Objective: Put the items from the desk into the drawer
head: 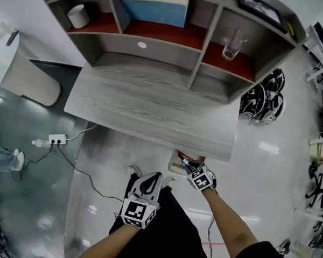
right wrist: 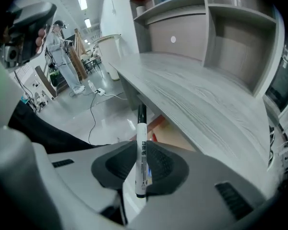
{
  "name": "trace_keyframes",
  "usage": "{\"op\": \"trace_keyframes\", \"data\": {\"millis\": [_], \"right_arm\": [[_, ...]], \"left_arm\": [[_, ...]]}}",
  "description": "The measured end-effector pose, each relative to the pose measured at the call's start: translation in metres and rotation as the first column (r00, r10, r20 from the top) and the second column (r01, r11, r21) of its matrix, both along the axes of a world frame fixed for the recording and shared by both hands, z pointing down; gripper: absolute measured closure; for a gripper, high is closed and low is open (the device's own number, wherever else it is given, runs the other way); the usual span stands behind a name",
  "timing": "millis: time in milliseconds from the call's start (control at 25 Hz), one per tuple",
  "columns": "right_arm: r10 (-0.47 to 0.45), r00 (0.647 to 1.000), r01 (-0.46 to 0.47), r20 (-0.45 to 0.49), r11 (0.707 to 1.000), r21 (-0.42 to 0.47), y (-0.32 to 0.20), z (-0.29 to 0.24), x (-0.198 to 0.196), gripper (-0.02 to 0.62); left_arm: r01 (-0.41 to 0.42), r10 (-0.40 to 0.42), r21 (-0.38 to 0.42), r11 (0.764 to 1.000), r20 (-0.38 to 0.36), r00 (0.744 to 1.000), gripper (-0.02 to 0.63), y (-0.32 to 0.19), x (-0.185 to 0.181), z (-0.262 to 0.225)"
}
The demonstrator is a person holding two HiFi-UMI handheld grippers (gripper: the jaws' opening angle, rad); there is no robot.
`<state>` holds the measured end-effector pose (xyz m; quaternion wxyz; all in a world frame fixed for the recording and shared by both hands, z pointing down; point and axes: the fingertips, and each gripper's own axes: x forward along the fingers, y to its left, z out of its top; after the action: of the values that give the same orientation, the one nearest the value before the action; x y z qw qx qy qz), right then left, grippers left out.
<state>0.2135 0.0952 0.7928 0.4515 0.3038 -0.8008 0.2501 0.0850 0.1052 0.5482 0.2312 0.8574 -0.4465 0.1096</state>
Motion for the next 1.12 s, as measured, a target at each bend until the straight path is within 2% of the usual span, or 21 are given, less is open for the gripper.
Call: {"op": "trace_keyframes", "data": {"millis": [280,400,760,1120], "right_arm": [[-0.142,0.979,0.149,-0.145,0.988,0.038,-0.006,0.036,0.005,0.517],[-0.174,0.967,0.185,-0.187,0.982,0.044,-0.009,0.05,0.006,0.517],[-0.097,0.968,0.114,-0.231,0.992,0.061,-0.019,0.072,0.019,0.517],[-0.127,0.941,0.16,-0.313,0.984,0.081,-0.029,0.097,0.026,0.517]], "left_arm": [[0.028,-0.027,-0.017,0.999,0.021,0.999,0.594,0.001,-0.002,0.01],[0.037,-0.037,-0.028,0.999,0.024,0.999,0.594,0.001,-0.002,0.015],[0.064,-0.062,-0.027,0.998,0.056,0.996,0.594,-0.001,-0.009,0.022],[0.082,-0.079,-0.051,0.995,0.059,0.995,0.594,0.008,-0.008,0.03]]}}
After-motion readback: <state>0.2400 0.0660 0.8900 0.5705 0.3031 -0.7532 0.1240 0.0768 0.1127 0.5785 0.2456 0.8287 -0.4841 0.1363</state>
